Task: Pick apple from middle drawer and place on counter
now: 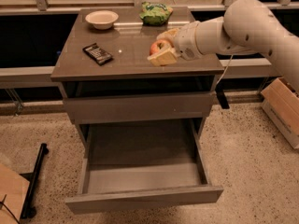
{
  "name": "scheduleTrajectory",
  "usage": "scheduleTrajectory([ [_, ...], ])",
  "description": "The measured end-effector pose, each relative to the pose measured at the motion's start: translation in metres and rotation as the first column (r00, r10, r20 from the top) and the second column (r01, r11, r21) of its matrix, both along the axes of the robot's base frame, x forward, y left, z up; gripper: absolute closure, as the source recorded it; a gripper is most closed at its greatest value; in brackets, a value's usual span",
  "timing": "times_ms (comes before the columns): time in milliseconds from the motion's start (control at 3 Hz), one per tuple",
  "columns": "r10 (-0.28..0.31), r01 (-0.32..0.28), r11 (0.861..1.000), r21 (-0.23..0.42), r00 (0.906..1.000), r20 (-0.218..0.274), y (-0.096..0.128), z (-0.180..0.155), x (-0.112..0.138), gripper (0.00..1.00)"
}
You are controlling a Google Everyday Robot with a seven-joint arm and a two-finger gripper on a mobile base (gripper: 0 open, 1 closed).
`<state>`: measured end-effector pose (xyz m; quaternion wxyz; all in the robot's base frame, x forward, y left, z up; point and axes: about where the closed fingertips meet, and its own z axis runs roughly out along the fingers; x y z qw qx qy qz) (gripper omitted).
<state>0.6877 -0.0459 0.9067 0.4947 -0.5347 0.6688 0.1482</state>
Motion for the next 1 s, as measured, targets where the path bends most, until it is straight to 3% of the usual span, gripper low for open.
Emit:
scheduleTrajectory([
  [333, -0.101, 0.097, 0.994, 0.058, 0.9923, 0.071, -0.009, 0.012, 0.052, 1.0],
  [667, -0.2, 0.19, 0.976, 0.11, 0.9759, 0.088, -0.018, 0.009, 0.102, 1.0],
  [1000, -0.259, 0.248, 0.959, 0.136, 0.9636, 0.068, -0.024, -0.002, 0.14, 0.82],
])
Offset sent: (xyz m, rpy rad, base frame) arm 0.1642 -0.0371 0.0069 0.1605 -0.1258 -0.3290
